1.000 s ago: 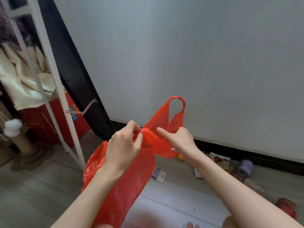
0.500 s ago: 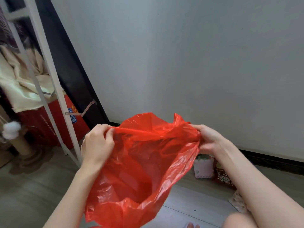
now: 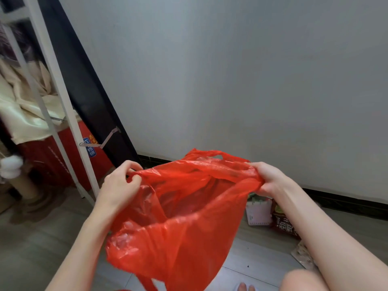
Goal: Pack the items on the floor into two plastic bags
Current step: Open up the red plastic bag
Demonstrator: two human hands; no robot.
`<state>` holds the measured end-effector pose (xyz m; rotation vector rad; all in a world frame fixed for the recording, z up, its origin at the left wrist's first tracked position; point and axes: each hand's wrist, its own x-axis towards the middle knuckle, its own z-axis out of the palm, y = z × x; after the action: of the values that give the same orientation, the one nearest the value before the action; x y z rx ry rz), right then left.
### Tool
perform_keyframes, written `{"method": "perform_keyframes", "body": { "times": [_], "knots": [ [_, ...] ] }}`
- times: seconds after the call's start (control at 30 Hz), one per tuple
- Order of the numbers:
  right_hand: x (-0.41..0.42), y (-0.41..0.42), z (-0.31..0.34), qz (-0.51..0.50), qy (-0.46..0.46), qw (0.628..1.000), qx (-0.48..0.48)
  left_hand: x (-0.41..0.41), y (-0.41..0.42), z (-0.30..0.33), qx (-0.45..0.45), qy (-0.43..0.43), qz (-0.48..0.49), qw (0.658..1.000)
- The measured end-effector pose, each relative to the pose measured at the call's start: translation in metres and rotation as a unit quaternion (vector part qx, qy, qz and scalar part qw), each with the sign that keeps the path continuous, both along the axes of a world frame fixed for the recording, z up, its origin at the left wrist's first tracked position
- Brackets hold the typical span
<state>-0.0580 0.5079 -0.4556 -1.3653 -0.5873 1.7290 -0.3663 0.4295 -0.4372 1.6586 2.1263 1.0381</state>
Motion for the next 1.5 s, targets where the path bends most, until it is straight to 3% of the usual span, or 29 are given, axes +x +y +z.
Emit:
{"method": "perform_keyframes", "body": {
  "times": [0.1, 0.17, 0.3, 0.37, 0.5, 0.57, 0.63, 0.7, 0.77, 0.87, 0.93, 1.0, 1.07, 1.17, 1.23, 1.33, 1.5],
  "knots": [
    [-0.007, 0.0, -0.001, 0.029, -0.021, 0.999, 0.036, 0.007, -0.001, -0.006, 0.001, 0.008, -0.068, 0.998],
    [-0.014, -0.001, 0.002, 0.056, -0.004, 0.997, 0.056, 0.018, -0.003, -0.009, 0.054, 0.031, -0.131, 0.989],
    [-0.035, -0.006, 0.009, 0.121, 0.041, 0.988, 0.084, 0.045, 0.003, -0.008, 0.17, 0.196, -0.239, 0.936],
    [-0.043, -0.01, 0.014, 0.141, 0.043, 0.984, 0.097, 0.059, 0.006, -0.003, 0.231, 0.236, -0.257, 0.908],
    [-0.05, -0.013, 0.018, 0.144, 0.019, 0.98, 0.137, 0.071, 0.005, 0.008, 0.354, 0.203, -0.262, 0.875],
    [-0.053, -0.014, 0.019, 0.138, -0.005, 0.979, 0.15, 0.075, 0.003, 0.013, 0.362, 0.213, -0.274, 0.865],
    [-0.053, -0.017, 0.025, 0.167, 0.04, 0.976, 0.131, 0.078, 0.002, 0.011, 0.328, 0.276, -0.298, 0.853],
    [-0.053, -0.022, 0.031, 0.197, 0.082, 0.971, 0.113, 0.079, 0.002, 0.007, 0.292, 0.291, -0.298, 0.861],
    [-0.055, -0.024, 0.032, 0.168, 0.048, 0.976, 0.129, 0.077, 0.002, 0.005, 0.253, 0.263, -0.261, 0.894],
    [-0.06, -0.029, 0.028, 0.066, -0.174, 0.956, 0.227, 0.067, 0.003, 0.0, 0.185, 0.268, -0.139, 0.935],
    [-0.062, -0.034, 0.033, 0.038, -0.327, 0.896, 0.297, 0.061, 0.001, -0.001, 0.11, 0.275, -0.078, 0.952],
    [-0.069, -0.045, 0.043, 0.058, -0.406, 0.846, 0.342, 0.055, -0.001, -0.003, 0.06, 0.247, -0.037, 0.966],
    [-0.082, -0.057, 0.046, 0.113, -0.416, 0.828, 0.359, 0.051, -0.004, 0.001, 0.055, 0.206, 0.0, 0.977],
    [-0.1, -0.072, 0.033, 0.191, -0.389, 0.836, 0.337, 0.044, -0.005, 0.007, 0.083, 0.18, 0.024, 0.98],
    [-0.104, -0.071, 0.02, 0.21, -0.446, 0.802, 0.336, 0.038, -0.007, 0.008, 0.09, 0.14, 0.007, 0.986],
    [-0.097, -0.064, 0.009, 0.192, -0.522, 0.748, 0.363, 0.036, -0.01, 0.009, 0.082, 0.049, -0.076, 0.993],
    [-0.099, -0.064, 0.006, 0.109, -0.512, 0.734, 0.432, 0.038, -0.013, 0.018, 0.11, -0.024, -0.068, 0.991]
  ]
}}
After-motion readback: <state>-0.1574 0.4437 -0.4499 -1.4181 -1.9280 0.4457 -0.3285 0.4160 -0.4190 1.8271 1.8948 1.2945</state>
